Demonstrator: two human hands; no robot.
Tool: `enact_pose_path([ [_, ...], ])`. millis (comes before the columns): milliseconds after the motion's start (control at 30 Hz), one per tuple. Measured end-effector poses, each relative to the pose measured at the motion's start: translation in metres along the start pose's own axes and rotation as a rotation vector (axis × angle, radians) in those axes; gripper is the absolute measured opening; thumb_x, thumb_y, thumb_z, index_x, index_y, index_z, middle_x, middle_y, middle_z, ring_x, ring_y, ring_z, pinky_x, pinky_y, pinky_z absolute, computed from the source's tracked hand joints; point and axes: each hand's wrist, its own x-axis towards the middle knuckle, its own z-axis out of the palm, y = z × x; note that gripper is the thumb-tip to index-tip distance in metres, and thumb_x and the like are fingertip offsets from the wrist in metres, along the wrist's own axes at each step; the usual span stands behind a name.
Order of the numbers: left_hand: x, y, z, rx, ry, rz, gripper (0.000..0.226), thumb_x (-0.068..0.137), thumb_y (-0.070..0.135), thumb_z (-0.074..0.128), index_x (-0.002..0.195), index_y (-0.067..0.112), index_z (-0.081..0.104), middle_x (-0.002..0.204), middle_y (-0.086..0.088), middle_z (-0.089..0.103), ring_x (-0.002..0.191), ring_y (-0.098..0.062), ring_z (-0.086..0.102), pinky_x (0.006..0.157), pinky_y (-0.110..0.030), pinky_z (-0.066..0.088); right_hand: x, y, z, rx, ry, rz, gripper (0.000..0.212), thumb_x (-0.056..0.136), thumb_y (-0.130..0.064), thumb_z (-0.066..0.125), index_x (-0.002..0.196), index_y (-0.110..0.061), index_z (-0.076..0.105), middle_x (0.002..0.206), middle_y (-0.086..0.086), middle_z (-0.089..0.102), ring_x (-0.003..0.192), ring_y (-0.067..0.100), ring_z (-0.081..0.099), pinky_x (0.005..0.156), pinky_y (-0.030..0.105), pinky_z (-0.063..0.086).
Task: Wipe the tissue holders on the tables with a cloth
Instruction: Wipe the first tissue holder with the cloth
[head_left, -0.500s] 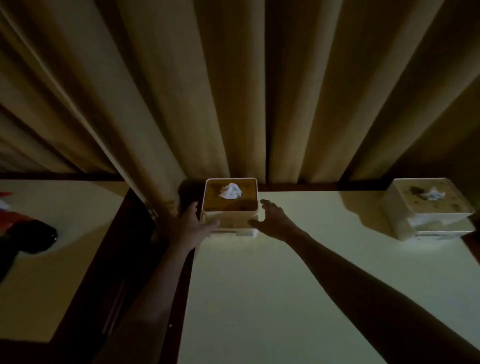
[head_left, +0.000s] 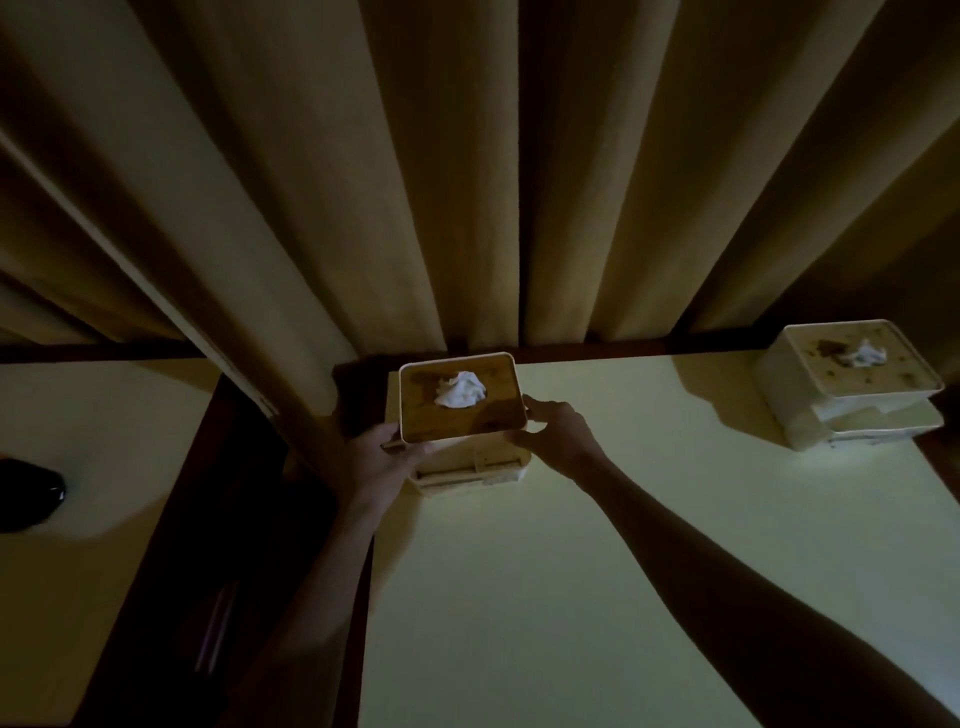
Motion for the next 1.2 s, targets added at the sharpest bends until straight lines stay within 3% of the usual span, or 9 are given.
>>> enact_pose_path([
  [100, -0.034, 0.007, 0.005, 0.001, -0.016, 0.009, 0.018, 0.079, 0.012, 0.075, 0.093, 0.017, 0.064, 0.079, 0.016, 0.059, 0.074, 0.005, 0.055, 0.054, -0.005, 0.041, -0.031, 0.013, -0.013, 0.026, 0.018, 0.011, 0.06, 0.085, -0.026, 0.071, 0.139, -0.018, 0.048, 0.133, 0.008, 0.057, 0.12, 0.023, 0.054, 0.091, 0.023, 0.04],
  [200, -0.076, 0.014, 0.018, 0.033, 0.01, 0.012, 0.023, 0.075, 0.019, 0.079, 0.095, 0.016, 0.068, 0.082, 0.017, 0.063, 0.079, -0.001, 0.061, 0.062, -0.015, 0.045, -0.075, 0.032, -0.028, 0.026, 0.055, -0.006, 0.061, 0.084, -0.026, 0.072, 0.14, -0.02, 0.047, 0.13, 0.006, 0.059, 0.109, 0.022, 0.06, 0.084, 0.02, 0.041],
  [300, -0.126, 0.015, 0.046, 0.025, 0.043, -0.001, 0.027, 0.075, 0.02, 0.079, 0.096, 0.022, 0.063, 0.087, 0.014, 0.063, 0.077, 0.003, 0.058, 0.063, -0.015, 0.045, -0.125, 0.062, -0.045, 0.007, 0.076, -0.012, 0.063, 0.085, -0.026, 0.072, 0.141, -0.017, 0.045, 0.128, 0.005, 0.06, 0.106, 0.021, 0.061, 0.084, 0.02, 0.043],
  [433, -0.193, 0.005, 0.088, 0.013, 0.039, -0.019, 0.038, 0.072, 0.028, 0.081, 0.105, 0.019, 0.065, 0.102, 0.004, 0.069, 0.094, -0.013, 0.065, 0.08, -0.035, 0.055, -0.188, 0.11, -0.067, 0.016, 0.062, 0.022, 0.063, 0.085, -0.026, 0.071, 0.141, -0.016, 0.045, 0.13, 0.002, 0.059, 0.103, 0.015, 0.06, 0.082, 0.017, 0.041],
  [633, -0.275, 0.002, 0.138, 0.011, -0.031, -0.033, 0.037, 0.074, 0.027, 0.079, 0.107, 0.019, 0.065, 0.099, 0.008, 0.069, 0.089, -0.007, 0.066, 0.07, -0.024, 0.052, -0.266, 0.169, -0.087, 0.034, 0.062, 0.086, 0.062, 0.085, -0.027, 0.072, 0.14, -0.012, 0.047, 0.133, 0.003, 0.057, 0.114, 0.021, 0.059, 0.085, 0.018, 0.041],
  [867, -0.322, -0.002, 0.166, 0.052, -0.052, -0.068, 0.033, 0.075, 0.026, 0.079, 0.104, 0.022, 0.063, 0.094, 0.008, 0.069, 0.085, -0.006, 0.065, 0.064, -0.018, 0.048, -0.31, 0.211, -0.086, 0.0, 0.059, 0.124, 0.055, 0.085, -0.026, 0.071, 0.133, -0.007, 0.052, 0.128, 0.006, 0.06, 0.106, 0.021, 0.06, 0.079, 0.016, 0.037],
  [1067, -0.324, -0.013, 0.175, 0.13, -0.002, -0.053, 0.045, 0.077, 0.028, 0.077, 0.117, 0.015, 0.061, 0.112, 0.003, 0.065, 0.104, -0.014, 0.06, 0.082, -0.026, 0.046, -0.315, 0.217, -0.082, -0.049, 0.069, 0.044, 0.061, 0.09, -0.028, 0.065, 0.144, -0.014, 0.041, 0.119, 0.009, 0.061, 0.11, 0.023, 0.056, 0.085, 0.021, 0.04],
  [1200, -0.331, -0.009, 0.18, 0.428, 0.091, 0.115, 0.065, 0.081, 0.033, 0.072, 0.136, 0.01, 0.047, 0.142, -0.008, 0.045, 0.133, -0.025, 0.04, 0.104, -0.039, 0.037, -0.318, 0.225, -0.08, -0.161, 0.035, -0.036, 0.066, 0.094, -0.039, 0.055, 0.15, -0.02, 0.027, 0.141, 0.009, 0.047, 0.129, 0.027, 0.041, 0.104, 0.035, 0.039],
])
